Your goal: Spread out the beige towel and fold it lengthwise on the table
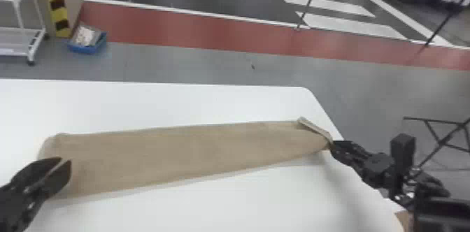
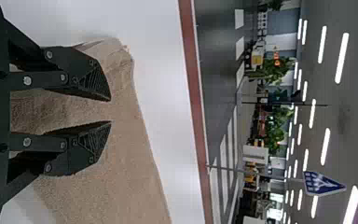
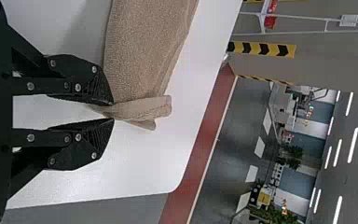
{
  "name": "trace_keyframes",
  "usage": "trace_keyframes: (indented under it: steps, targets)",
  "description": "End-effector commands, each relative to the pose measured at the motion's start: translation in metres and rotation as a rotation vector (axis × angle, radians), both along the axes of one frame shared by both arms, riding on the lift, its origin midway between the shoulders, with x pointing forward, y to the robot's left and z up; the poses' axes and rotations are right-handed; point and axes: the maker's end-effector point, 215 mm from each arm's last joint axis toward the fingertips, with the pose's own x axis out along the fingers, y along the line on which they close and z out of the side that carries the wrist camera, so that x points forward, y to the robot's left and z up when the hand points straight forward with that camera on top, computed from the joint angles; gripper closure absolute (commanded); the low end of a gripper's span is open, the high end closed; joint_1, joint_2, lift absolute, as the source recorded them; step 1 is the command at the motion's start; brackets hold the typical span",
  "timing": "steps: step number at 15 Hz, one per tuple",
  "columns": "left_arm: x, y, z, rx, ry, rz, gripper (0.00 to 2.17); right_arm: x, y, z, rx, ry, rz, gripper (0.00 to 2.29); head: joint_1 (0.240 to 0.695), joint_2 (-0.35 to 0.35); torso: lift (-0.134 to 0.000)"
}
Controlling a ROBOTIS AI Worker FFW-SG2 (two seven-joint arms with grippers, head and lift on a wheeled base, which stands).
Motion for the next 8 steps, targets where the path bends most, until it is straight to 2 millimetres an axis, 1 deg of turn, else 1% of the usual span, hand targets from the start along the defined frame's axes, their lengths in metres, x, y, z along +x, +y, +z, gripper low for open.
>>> trace_keyframes:
  steps: [1, 2, 4, 8]
  targets:
    - [-0.003, 0.001, -0.024, 0.028, 0.077, -0.007, 1.78, 0.0, 0.0, -0.001, 0.0, 0.0, 0.0, 0.92, 0.695, -0.35, -0.124]
    - [-0.001, 0.005, -0.026, 0.046, 0.078, -0.001, 1.78, 0.0, 0.0, -0.001, 0.002, -0.001, 0.0, 0.92, 0.695, -0.35, -0.124]
    - [0.001, 0.013, -0.037, 0.081, 0.097, 0.013, 1.79, 0.001, 0.001, 0.0, 0.002, -0.002, 0.001, 0.92, 0.695, -0.35, -0.124]
    - [0.004, 0.023, -0.043, 0.101, 0.104, 0.037, 1.78, 0.005, 0.0, -0.002, 0.005, -0.001, 0.001, 0.92, 0.695, -0.35, -0.124]
